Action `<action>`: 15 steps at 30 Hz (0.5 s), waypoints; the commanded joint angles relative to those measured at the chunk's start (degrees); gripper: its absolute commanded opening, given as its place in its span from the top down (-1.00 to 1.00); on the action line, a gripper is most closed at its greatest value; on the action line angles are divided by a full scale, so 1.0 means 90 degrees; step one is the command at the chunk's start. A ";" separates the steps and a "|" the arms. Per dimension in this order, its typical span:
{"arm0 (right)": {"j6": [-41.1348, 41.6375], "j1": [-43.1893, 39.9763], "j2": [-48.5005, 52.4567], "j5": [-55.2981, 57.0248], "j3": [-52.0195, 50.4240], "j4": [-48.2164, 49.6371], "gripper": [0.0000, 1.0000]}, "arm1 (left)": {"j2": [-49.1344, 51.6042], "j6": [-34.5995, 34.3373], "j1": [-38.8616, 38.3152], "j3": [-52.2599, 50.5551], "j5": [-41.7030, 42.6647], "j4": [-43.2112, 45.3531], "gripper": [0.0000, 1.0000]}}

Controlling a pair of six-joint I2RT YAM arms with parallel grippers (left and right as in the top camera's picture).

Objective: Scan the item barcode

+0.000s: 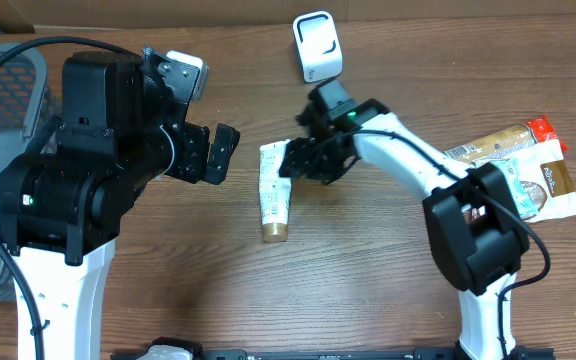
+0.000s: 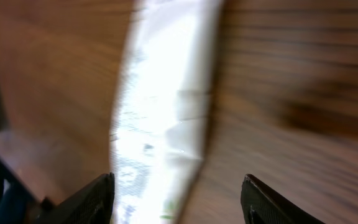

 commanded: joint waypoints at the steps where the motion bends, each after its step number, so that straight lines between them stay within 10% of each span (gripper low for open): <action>1: -0.0257 0.0627 0.0019 -0.0316 0.0100 0.0029 -0.31 | 0.0049 -0.0080 0.0010 0.0000 -0.0015 0.0002 -0.99; 15: 0.0624 0.1875 0.0138 0.1647 -0.0039 0.0007 -0.12 | 0.0049 -0.0083 0.0010 0.0000 -0.0015 0.0002 -1.00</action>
